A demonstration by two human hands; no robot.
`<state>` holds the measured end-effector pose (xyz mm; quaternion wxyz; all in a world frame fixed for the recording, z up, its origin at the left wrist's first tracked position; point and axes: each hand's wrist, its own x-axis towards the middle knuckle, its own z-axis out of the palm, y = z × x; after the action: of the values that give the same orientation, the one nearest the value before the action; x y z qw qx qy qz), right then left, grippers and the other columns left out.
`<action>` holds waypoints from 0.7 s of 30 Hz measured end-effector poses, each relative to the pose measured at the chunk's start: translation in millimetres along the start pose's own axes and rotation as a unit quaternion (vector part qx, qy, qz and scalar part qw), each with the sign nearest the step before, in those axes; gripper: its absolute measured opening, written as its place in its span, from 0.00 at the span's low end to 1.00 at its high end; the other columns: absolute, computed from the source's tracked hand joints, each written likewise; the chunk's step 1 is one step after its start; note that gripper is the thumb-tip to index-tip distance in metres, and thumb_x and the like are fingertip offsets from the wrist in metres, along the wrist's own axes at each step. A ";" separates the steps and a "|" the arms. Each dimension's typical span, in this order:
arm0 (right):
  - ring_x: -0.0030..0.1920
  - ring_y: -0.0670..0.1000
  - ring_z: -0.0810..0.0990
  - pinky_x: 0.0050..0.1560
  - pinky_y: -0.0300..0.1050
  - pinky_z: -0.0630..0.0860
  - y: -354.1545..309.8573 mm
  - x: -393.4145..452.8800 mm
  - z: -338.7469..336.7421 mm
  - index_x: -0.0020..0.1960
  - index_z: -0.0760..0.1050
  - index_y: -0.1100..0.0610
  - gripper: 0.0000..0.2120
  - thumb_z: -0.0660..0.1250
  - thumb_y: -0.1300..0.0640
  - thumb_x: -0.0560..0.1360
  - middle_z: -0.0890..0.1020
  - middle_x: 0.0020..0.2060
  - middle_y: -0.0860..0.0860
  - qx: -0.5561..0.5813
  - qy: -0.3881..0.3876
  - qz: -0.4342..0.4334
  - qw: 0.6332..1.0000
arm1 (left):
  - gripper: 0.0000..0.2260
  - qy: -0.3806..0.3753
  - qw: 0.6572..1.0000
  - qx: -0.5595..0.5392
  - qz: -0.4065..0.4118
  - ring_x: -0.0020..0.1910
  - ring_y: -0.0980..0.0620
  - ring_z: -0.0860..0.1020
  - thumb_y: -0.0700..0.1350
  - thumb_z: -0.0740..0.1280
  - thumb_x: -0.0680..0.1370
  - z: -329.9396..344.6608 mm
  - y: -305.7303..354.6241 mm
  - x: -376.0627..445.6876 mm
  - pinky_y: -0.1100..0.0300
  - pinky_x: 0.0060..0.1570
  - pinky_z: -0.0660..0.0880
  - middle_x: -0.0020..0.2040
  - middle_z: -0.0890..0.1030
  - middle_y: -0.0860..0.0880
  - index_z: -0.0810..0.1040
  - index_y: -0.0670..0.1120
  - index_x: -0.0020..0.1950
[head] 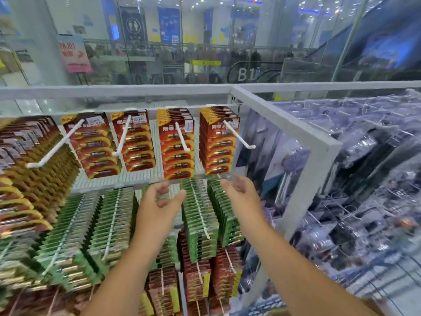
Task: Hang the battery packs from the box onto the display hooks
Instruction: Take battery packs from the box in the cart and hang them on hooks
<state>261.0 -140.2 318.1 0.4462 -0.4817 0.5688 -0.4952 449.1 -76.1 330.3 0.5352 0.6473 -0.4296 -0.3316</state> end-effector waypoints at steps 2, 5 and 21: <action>0.60 0.41 0.76 0.55 0.41 0.71 13.3 -28.8 -5.0 0.70 0.70 0.41 0.21 0.71 0.42 0.80 0.77 0.62 0.42 0.017 -0.029 0.009 0.999 | 0.16 -0.030 0.999 -0.009 -0.014 0.55 0.64 0.77 0.59 0.72 0.78 1.8 -8.1 -22.8 0.52 0.58 0.75 0.65 0.76 0.61 0.74 0.61 0.64; 0.60 0.38 0.77 0.54 0.36 0.71 30.3 -67.7 -20.8 0.67 0.73 0.40 0.17 0.70 0.44 0.80 0.79 0.59 0.41 0.008 -0.049 0.017 0.999 | 0.17 -0.062 0.998 -0.020 -0.026 0.54 0.64 0.78 0.57 0.71 0.79 9.7 -21.9 -55.1 0.58 0.54 0.71 0.65 0.75 0.62 0.74 0.59 0.66; 0.55 0.42 0.81 0.49 0.33 0.74 140.3 -147.2 -252.4 0.61 0.79 0.44 0.10 0.71 0.49 0.80 0.83 0.54 0.44 -0.047 0.044 0.126 0.990 | 0.10 -0.234 0.968 0.029 -0.087 0.47 0.69 0.80 0.53 0.73 0.79 183.8 -61.7 -168.3 0.56 0.51 0.81 0.59 0.79 0.61 0.76 0.60 0.58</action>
<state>17.8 45.6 211.3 0.4568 -0.4044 0.6665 -0.4283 228.9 5.9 226.8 0.3702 0.6017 -0.4944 -0.5065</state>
